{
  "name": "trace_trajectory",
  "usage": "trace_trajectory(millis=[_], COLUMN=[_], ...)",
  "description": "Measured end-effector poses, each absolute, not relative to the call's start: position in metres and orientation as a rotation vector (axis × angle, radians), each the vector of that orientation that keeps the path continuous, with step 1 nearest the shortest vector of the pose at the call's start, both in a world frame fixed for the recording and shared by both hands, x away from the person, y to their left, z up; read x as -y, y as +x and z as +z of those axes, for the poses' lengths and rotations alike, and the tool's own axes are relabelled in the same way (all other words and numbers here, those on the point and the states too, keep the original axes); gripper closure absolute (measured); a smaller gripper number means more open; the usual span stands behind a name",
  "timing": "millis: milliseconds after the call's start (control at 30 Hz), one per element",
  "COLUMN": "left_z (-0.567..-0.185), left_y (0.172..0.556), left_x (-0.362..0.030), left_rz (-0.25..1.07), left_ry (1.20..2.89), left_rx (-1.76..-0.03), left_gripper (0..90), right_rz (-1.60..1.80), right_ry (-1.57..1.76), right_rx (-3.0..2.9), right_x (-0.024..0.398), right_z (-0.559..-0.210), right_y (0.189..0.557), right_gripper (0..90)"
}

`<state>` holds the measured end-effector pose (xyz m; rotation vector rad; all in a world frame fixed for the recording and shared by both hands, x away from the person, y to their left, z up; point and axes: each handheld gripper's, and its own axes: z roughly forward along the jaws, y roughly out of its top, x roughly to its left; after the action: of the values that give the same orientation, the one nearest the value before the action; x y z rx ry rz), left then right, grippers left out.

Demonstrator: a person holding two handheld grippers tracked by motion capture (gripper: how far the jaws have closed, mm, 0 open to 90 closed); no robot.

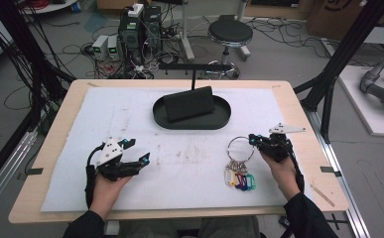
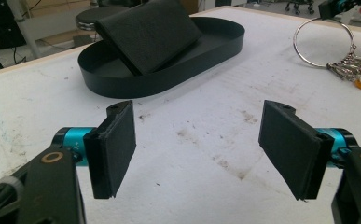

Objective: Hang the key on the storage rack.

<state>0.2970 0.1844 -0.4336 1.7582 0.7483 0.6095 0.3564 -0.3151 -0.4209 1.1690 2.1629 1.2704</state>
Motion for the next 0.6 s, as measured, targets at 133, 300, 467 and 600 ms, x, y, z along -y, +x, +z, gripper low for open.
trace_trajectory(millis=[133, 300, 467, 600], left_z=[-0.433, -0.433, -0.433, -0.433], left_y=[0.297, 0.297, 0.298, 0.298], left_x=[-0.184, -0.184, -0.183, -0.181], left_rz=[0.613, 0.616, 0.611, 0.608], left_ry=[1.76, 1.756, 1.759, 1.759], left_rx=[-0.748, -0.748, -0.741, -0.738], left_gripper=[27.4, 27.4, 27.4, 27.4], right_rz=[1.342, 1.429, 1.473, 1.475], right_ry=[1.144, 1.128, 1.128, 1.135], right_rx=[-2.148, -2.147, -2.182, -2.218], right_x=[0.311, 0.305, 0.3, 0.296], right_z=[-0.416, -0.412, -0.412, -0.413], right_y=[0.352, 0.347, 0.344, 0.344], right_gripper=[87.7, 87.3, 85.6, 83.6])
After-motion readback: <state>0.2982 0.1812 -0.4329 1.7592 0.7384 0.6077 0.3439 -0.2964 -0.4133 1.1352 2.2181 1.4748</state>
